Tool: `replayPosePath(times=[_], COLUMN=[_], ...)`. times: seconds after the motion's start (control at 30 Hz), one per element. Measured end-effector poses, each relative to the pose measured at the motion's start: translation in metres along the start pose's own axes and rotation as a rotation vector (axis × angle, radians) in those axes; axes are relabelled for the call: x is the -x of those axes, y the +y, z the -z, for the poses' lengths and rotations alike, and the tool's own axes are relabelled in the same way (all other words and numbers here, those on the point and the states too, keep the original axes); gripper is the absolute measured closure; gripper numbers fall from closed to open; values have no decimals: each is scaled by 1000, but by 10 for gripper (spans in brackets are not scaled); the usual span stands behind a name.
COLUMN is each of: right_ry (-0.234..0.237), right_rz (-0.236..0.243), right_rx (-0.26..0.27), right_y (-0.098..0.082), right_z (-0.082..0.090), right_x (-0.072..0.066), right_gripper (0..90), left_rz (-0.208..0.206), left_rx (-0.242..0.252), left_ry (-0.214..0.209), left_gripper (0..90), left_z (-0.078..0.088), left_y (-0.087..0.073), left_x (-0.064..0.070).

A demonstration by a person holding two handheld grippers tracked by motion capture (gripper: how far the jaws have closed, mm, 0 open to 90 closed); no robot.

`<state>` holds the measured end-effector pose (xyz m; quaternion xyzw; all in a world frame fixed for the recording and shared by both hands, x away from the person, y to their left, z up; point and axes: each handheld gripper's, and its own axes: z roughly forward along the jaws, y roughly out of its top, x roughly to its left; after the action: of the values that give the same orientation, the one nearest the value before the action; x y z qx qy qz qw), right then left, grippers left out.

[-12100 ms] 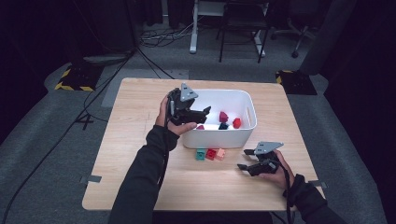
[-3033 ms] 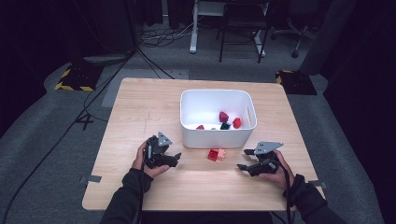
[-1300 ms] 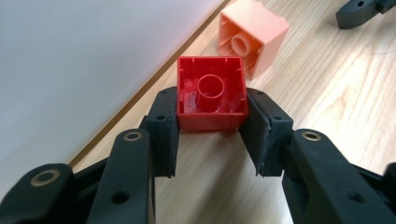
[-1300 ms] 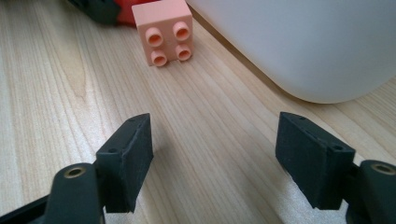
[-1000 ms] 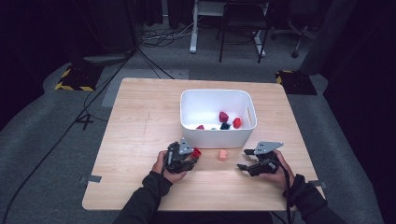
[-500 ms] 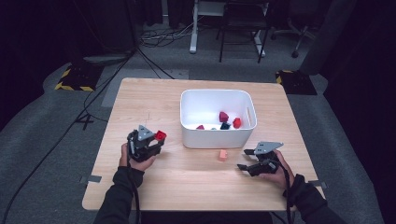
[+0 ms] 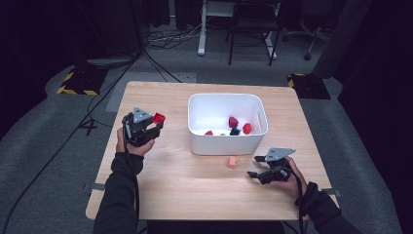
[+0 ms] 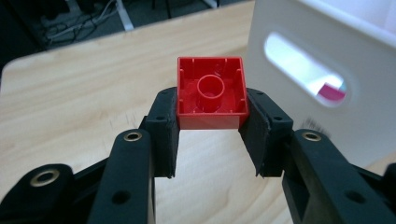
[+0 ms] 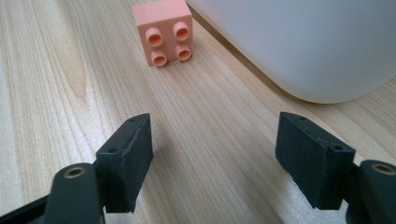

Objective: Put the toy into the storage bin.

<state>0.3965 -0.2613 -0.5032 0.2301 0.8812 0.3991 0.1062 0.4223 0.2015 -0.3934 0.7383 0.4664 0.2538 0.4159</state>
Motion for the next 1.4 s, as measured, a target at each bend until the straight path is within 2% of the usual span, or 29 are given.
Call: replayPosePath(times=[0.2,0.37,0.57,0.8,1.0,1.17,1.4], right_ry=[1,1,1,1,0,0,1], right_rz=[-1,1,0,1,2,3,5], right_rx=[-1,-1,-1,0,0,0,0], right_y=[0,0,0,0,0,0,0], right_z=[0,0,0,0,0,0,0], right_x=[0,0,0,0,0,0,0], right_gripper=[276,276,276,276,276,276,276], left_rz=[-35,-76,-112,-151,-199,-214,-247], left_rx=[16,43,49,56,47,23,-14], left_ry=[6,-14,-37,-94,-140,-172,-206], left_gripper=[589,589,589,589,589,589,589], left_z=[-3,-5,-11,-25,-40,-54,-69], left_y=[29,53,70,85,96,98,97], left_x=[9,25,42,69,98,117,132])
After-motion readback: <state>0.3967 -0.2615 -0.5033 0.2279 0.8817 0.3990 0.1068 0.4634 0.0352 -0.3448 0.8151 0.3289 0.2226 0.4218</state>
